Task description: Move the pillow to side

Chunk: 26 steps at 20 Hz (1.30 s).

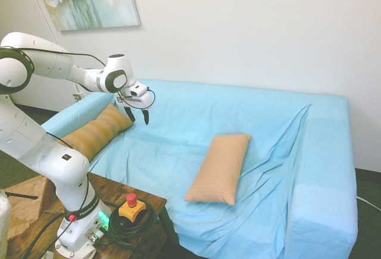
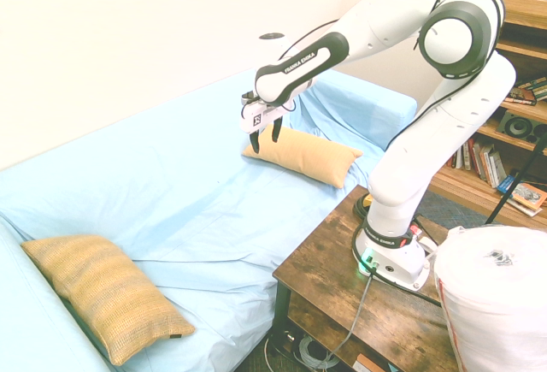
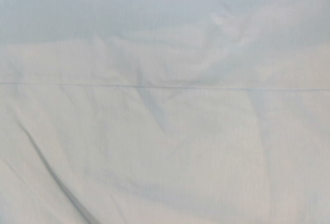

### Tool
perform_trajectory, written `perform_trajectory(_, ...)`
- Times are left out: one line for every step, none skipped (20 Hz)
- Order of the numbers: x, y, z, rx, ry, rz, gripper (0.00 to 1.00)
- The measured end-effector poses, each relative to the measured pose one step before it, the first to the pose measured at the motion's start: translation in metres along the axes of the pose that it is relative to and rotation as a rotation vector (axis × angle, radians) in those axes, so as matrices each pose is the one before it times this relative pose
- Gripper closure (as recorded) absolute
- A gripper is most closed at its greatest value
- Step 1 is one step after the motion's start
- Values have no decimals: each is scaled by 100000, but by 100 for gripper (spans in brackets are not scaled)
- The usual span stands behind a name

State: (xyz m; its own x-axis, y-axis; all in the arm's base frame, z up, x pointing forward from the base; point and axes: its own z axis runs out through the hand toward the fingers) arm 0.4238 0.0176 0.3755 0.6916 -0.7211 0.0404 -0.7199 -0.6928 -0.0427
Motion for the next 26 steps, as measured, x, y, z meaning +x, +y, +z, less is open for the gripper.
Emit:
perform_trajectory(2, -3, -17, 10, 12, 57, 0)
perform_trajectory(-13, 22, 83, -327, -211, 364, 0)
perform_trajectory(74, 46, 275, -911, 33, 338, 0)
perform_trajectory(241, 129, 602, -1896, 532, 542, 0)
perform_trajectory(355, 123, 890, -2186, 865, 675, 0)
perform_trajectory(389, 109, 1204, -2175, 874, 636, 0)
perform_trajectory(356, 41, 1322, -2763, 1556, 351, 0)
perform_trajectory(308, -31, 1463, -3691, 2391, 164, 0)
perform_trajectory(156, -115, 1564, -3979, 2737, -353, 0)
perform_trajectory(-83, -159, 1577, -4190, 2863, -690, 0)
perform_trajectory(-128, -260, 1456, -4484, 2989, -960, 0)
perform_trajectory(105, -486, 1064, -3818, 3399, -1058, 0)
perform_trajectory(219, -505, 962, -3781, 3559, -1021, 0)
perform_trajectory(438, -525, 1003, -4148, 4059, -1135, 0)
perform_trajectory(344, -581, 1244, -3947, 4088, -1150, 0)
perform_trajectory(306, -674, 1484, -4141, 4162, -1398, 0)
perform_trajectory(86, -719, 1771, -3827, 4001, -1303, 0)
perform_trajectory(-135, -696, 2078, -4083, 3714, -1330, 0)
perform_trajectory(-243, -742, 2161, -3393, 3097, -1409, 0)
perform_trajectory(-357, -868, 2014, -2298, 2420, -1246, 0)
perform_trajectory(-137, -951, 1519, -1778, 1296, -1618, 0)
perform_trajectory(196, -948, 1019, -1070, 1488, -1015, 0)
perform_trajectory(269, -833, 796, -1019, 2074, -702, 0)
perform_trajectory(201, -590, 799, -1700, 2062, -455, 0)
perform_trajectory(184, -464, 804, -1747, 1729, -614, 0)
perform_trajectory(225, -320, 810, -2127, 1861, -1051, 0)
